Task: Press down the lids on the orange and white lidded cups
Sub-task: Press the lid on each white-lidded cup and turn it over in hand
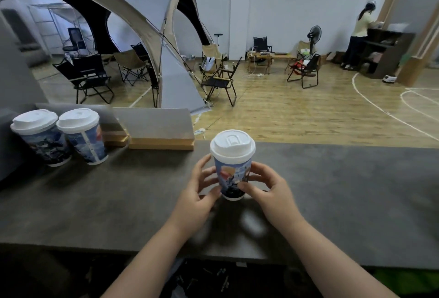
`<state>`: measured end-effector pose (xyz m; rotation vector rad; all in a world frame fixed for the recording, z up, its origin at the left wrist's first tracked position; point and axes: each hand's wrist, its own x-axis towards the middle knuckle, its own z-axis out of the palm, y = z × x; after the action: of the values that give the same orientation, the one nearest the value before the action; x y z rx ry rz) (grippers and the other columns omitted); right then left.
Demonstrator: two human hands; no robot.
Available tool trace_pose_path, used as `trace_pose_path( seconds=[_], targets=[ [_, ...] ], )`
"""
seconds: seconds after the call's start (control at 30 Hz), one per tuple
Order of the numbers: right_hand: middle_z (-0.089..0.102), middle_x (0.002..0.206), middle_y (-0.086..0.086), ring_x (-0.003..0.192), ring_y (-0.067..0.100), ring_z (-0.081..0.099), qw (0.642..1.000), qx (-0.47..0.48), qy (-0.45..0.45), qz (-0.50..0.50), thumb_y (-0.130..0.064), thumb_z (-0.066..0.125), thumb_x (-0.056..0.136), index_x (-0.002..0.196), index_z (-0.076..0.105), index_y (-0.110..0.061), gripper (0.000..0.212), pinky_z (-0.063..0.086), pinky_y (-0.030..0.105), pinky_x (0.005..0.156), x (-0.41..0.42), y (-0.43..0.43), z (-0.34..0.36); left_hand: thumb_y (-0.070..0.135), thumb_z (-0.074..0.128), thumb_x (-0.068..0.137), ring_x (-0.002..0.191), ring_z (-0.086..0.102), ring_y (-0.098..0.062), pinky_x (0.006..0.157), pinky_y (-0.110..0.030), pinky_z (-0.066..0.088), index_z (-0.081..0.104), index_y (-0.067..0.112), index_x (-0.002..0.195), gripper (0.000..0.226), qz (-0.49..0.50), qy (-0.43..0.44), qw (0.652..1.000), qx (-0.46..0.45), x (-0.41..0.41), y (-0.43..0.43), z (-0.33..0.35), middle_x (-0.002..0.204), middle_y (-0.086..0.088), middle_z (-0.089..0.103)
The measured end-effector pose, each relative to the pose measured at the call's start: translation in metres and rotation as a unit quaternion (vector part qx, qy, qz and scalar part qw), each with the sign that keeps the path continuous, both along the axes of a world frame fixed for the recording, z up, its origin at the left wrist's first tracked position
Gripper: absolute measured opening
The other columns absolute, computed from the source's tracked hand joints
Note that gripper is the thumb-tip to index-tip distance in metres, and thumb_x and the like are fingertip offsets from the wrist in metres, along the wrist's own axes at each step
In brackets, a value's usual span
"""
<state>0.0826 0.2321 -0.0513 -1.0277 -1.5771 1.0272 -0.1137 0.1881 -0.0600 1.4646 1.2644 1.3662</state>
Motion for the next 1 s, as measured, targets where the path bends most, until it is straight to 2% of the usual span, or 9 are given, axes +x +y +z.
trace_pose_path(
  seconds=[0.1, 0.27, 0.4, 0.53, 0.6, 0.7, 0.8, 0.93, 1.0],
  targets=[
    [0.074, 0.109, -0.019, 0.100, 0.002, 0.069, 0.999, -0.001, 0.005, -0.040, -0.016, 0.085, 0.079, 0.113, 0.068, -0.035, 0.043, 0.055, 0.016, 0.073, 0.072, 0.005, 0.003, 0.002, 0.057, 0.097, 0.125, 0.058, -0.005, 0.102, -0.040, 0.052, 0.036, 0.043, 0.143, 0.066, -0.049, 0.001, 0.999, -0.009, 0.071, 0.018, 0.002, 0.140, 0.008, 0.057],
    [0.076, 0.111, -0.004, 0.102, 0.010, 0.071, 0.994, -0.007, 0.028, -0.110, -0.013, 0.084, 0.077, 0.119, 0.068, -0.018, 0.045, 0.060, 0.026, 0.078, 0.192, 0.013, 0.003, 0.001, 0.054, 0.098, 0.127, 0.049, 0.006, 0.087, -0.018, 0.053, 0.030, 0.039, 0.151, 0.070, -0.122, 0.048, 0.991, 0.000, 0.194, 0.051, 0.011, 0.146, 0.014, 0.047],
    [0.074, 0.115, -0.001, 0.105, 0.013, 0.071, 0.984, 0.002, 0.038, -0.175, -0.009, 0.082, 0.080, 0.125, 0.065, -0.013, 0.048, 0.059, 0.031, 0.084, 0.276, 0.024, 0.003, -0.003, 0.054, 0.096, 0.135, 0.038, 0.003, 0.099, -0.016, 0.048, 0.019, 0.031, 0.157, 0.077, -0.145, 0.078, 0.986, 0.029, 0.291, 0.077, 0.013, 0.153, 0.012, 0.033],
    [0.071, 0.119, -0.002, 0.111, 0.012, 0.067, 0.971, 0.016, 0.026, -0.236, -0.011, 0.081, 0.082, 0.128, 0.063, -0.014, 0.050, 0.056, 0.033, 0.093, 0.351, 0.039, 0.003, -0.001, 0.054, 0.097, 0.140, 0.039, -0.002, 0.100, -0.012, 0.044, 0.015, 0.032, 0.158, 0.079, -0.186, 0.042, 0.981, 0.014, 0.377, 0.101, 0.009, 0.154, 0.014, 0.037],
    [0.070, 0.121, -0.004, 0.114, 0.010, 0.065, 0.966, 0.018, 0.017, -0.259, -0.011, 0.081, 0.083, 0.129, 0.063, -0.016, 0.050, 0.054, 0.029, 0.095, 0.385, 0.050, 0.000, -0.003, 0.053, 0.097, 0.139, 0.042, -0.005, 0.105, -0.016, 0.042, 0.014, 0.027, 0.158, 0.079, -0.204, 0.029, 0.978, 0.005, 0.413, 0.113, 0.005, 0.152, 0.011, 0.040],
    [0.071, 0.118, -0.005, 0.115, 0.012, 0.065, 0.958, 0.022, 0.013, -0.287, -0.008, 0.080, 0.083, 0.127, 0.065, -0.013, 0.046, 0.051, 0.013, 0.088, 0.420, 0.069, -0.004, -0.004, 0.051, 0.096, 0.141, 0.042, -0.013, 0.116, -0.034, 0.037, 0.012, 0.019, 0.158, 0.077, -0.207, 0.003, 0.978, -0.011, 0.455, 0.132, 0.002, 0.156, -0.001, 0.039],
    [0.068, 0.107, -0.022, 0.108, 0.006, 0.065, 0.945, 0.036, -0.004, -0.325, -0.009, 0.079, 0.085, 0.117, 0.064, -0.027, 0.040, 0.047, 0.002, 0.077, 0.438, 0.087, -0.007, -0.001, 0.050, 0.093, 0.137, 0.046, -0.012, 0.114, -0.033, 0.040, 0.020, 0.026, 0.149, 0.069, -0.205, -0.026, 0.978, -0.023, 0.486, 0.149, 0.001, 0.151, 0.001, 0.042],
    [0.069, 0.114, -0.014, 0.110, 0.007, 0.065, 0.927, 0.052, -0.030, -0.371, -0.010, 0.075, 0.088, 0.126, 0.066, -0.022, 0.040, 0.051, 0.023, 0.096, 0.454, 0.100, -0.018, -0.018, 0.041, 0.092, 0.124, 0.052, 0.003, 0.103, -0.015, 0.044, 0.029, 0.032, 0.144, 0.073, -0.203, -0.002, 0.979, -0.030, 0.512, 0.167, -0.002, 0.138, 0.024, 0.048],
    [0.068, 0.115, -0.011, 0.107, 0.006, 0.067, 0.924, 0.042, -0.002, -0.380, -0.007, 0.075, 0.087, 0.127, 0.064, -0.021, 0.044, 0.051, 0.028, 0.098, 0.456, 0.103, -0.023, -0.019, 0.040, 0.090, 0.132, 0.047, 0.001, 0.110, -0.019, 0.041, 0.030, 0.028, 0.149, 0.076, -0.204, 0.021, 0.978, -0.026, 0.515, 0.172, -0.005, 0.149, 0.018, 0.041]
  ],
)
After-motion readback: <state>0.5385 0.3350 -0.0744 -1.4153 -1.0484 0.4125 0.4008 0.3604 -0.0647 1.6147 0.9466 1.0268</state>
